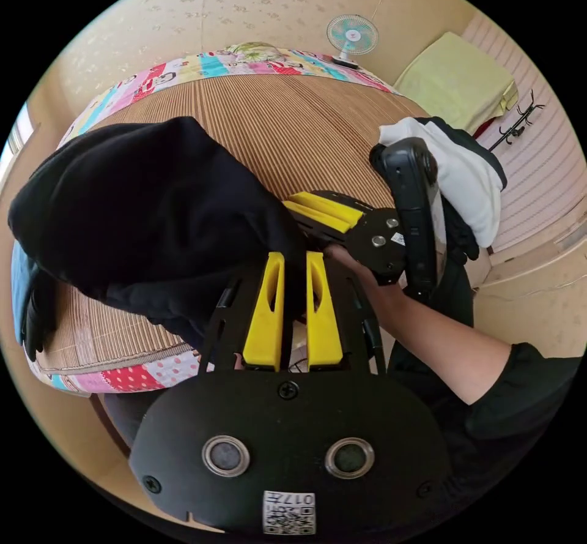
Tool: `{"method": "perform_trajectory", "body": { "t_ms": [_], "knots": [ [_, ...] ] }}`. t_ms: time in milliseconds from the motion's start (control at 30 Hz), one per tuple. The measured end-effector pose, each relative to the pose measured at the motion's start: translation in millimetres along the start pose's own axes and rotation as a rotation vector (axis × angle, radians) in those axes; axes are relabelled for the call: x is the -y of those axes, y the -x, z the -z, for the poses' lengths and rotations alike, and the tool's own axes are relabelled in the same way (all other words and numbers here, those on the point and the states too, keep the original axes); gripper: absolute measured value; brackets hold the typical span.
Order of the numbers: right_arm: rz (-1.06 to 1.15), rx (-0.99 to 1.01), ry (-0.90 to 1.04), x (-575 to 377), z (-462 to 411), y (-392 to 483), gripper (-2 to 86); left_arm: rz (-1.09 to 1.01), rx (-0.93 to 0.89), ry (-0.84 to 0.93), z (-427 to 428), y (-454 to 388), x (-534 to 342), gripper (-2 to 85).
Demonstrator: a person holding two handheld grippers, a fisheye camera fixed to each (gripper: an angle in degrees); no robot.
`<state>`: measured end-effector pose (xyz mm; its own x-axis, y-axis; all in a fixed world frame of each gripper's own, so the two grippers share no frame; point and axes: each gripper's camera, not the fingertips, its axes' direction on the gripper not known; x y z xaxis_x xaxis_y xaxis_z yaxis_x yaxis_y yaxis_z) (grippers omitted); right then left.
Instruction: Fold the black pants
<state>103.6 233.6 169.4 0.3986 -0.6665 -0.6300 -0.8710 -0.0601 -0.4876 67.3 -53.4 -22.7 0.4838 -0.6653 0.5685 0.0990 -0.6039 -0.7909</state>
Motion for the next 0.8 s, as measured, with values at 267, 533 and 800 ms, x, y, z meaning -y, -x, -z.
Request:
{"method": "perform_trajectory", "body": {
  "t_ms": [267, 533, 800],
  "knots": [
    [0.008, -0.018, -0.001, -9.1, 9.0, -3.2, 5.8, 0.051, 0.028, -0.054, 1.3, 12.9, -18.3, 6.3],
    [0.011, -0.025, -0.002, -16.6, 15.5, -8.5, 5.7, 0.055, 0.043, -0.087, 2.6, 21.2, -33.7, 6.4],
    [0.017, -0.040, -0.004, -22.4, 19.7, -12.6, 5.6, 0.063, 0.036, -0.110, -0.8, 30.4, -41.0, 6.5]
  ]
}}
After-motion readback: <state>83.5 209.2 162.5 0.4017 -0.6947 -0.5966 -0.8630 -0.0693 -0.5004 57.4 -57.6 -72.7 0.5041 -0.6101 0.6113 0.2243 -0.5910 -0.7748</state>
